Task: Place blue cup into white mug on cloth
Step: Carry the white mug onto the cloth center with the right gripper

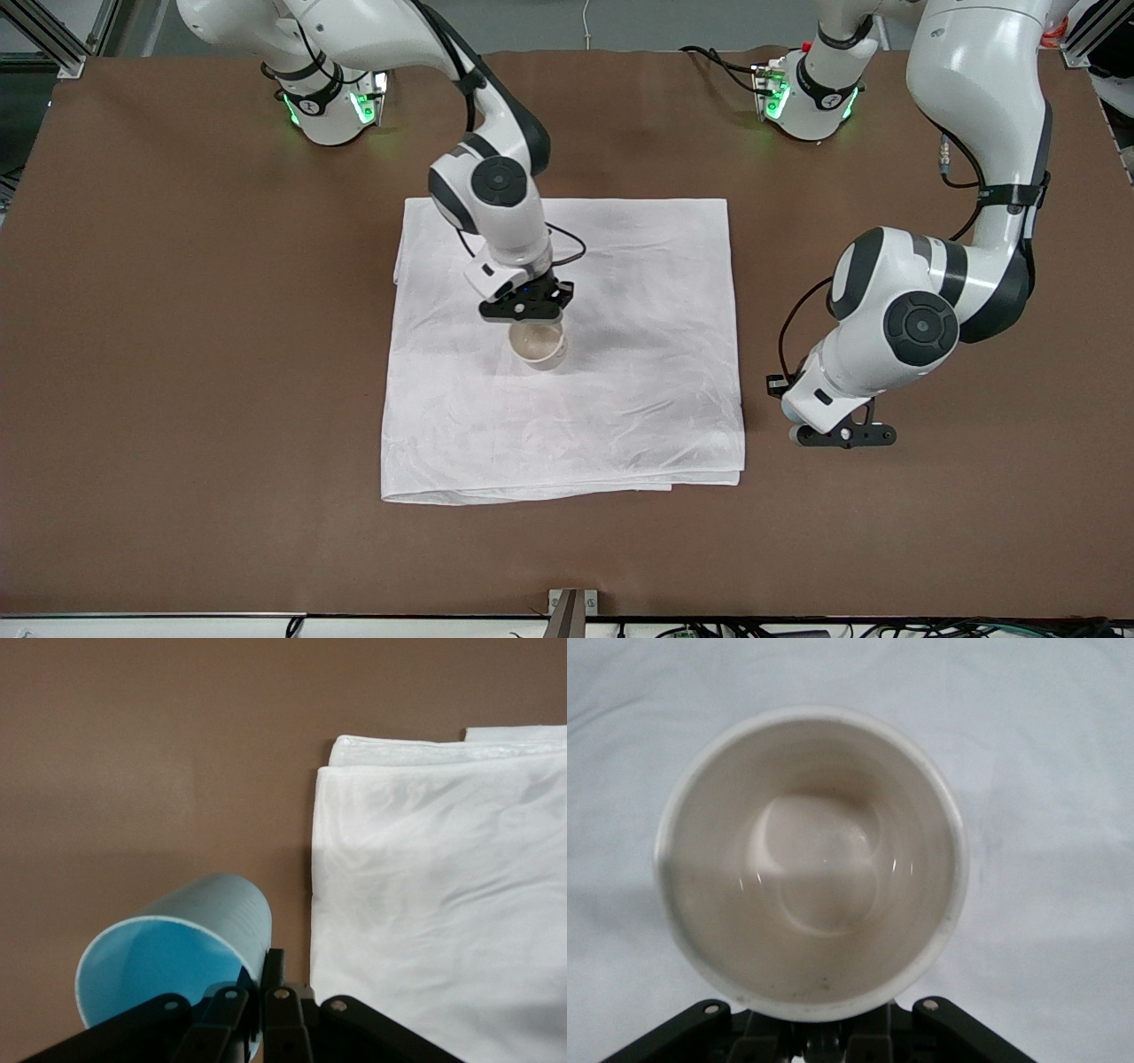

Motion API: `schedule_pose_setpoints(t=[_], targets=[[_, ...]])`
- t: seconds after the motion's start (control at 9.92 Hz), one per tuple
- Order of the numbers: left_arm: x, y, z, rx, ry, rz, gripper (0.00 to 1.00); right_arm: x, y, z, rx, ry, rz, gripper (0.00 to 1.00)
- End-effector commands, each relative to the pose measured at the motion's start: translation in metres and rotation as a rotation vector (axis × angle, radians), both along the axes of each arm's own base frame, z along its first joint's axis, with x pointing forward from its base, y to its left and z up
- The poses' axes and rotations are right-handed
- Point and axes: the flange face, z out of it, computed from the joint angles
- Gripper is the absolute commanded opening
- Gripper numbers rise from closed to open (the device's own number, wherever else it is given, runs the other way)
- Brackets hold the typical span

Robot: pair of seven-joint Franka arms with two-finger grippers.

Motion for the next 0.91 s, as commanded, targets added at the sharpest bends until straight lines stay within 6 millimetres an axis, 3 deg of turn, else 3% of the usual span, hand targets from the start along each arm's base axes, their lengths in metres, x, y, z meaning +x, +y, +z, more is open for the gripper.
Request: schedule_pose_setpoints(t=[0.0, 0.1, 0.3, 0.5, 0.71, 0.81], targets=[[-0.006, -0.015, -0.001, 0.007, 0.019, -0.051, 0.0, -0.002, 0.025, -0.01, -0.001, -0.01, 0.018, 0.24], [-0.006, -0.016, -0.001, 0.008, 0.017, -0.053, 0.0, -0.007, 0.029, -0.011, -0.003, -0.01, 0.03, 0.46], [-0.005, -0.017, 0.001, 0.003, 0.012, -0.055, 0.0, -0.02, 0.037, -0.02, -0.02, -0.002, 0.055, 0.64], [-0.003, -0.018, 0.005, -0.007, 0.002, -0.053, 0.0, -0.026, 0.039, -0.025, -0.043, 0.012, 0.068, 0.95], [-0.004, -0.02, 0.011, -0.013, -0.005, -0.055, 0.0, -0.026, 0.035, -0.022, -0.069, 0.035, 0.065, 1.0], [-0.003, -0.028, 0.028, -0.031, -0.026, -0.061, 0.0, -0.024, 0.031, -0.014, -0.071, 0.038, 0.058, 1.0]])
